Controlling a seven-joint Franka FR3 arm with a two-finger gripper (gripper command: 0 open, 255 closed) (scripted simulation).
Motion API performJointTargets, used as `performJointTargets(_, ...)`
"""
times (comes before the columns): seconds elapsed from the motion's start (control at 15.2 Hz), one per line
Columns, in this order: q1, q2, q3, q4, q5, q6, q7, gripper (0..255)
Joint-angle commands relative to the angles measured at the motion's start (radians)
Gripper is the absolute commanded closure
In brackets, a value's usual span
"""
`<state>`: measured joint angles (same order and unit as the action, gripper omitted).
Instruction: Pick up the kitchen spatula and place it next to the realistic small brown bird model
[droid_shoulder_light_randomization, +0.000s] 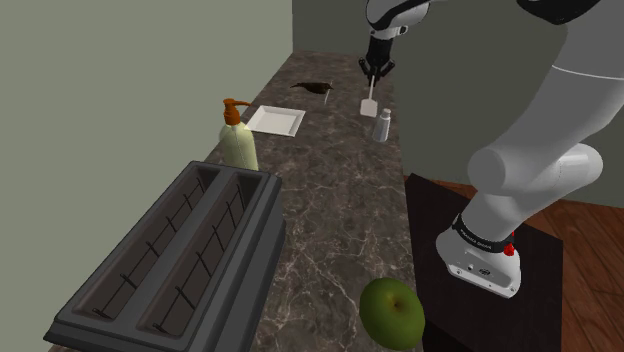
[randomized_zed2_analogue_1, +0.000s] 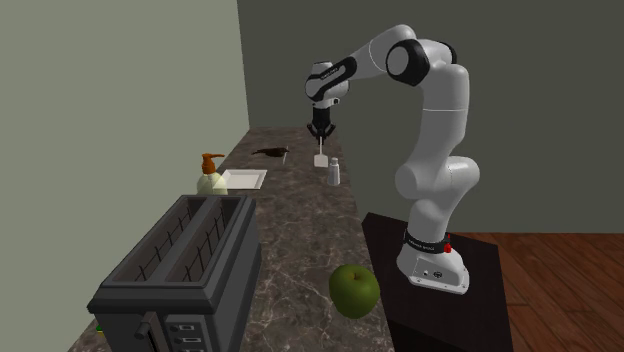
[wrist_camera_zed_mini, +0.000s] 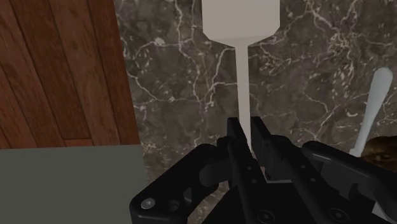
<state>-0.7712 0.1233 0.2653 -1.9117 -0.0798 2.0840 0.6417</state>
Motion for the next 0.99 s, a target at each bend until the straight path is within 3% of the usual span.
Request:
performJointTargets(0.0,0.0,0.007,-0.001,-0.02,-0.003,0.027,0.002,255)
performJointTargets(0.92,0.005,0.089,-0.008,-0.112,-0.04,0.197,0.031,255)
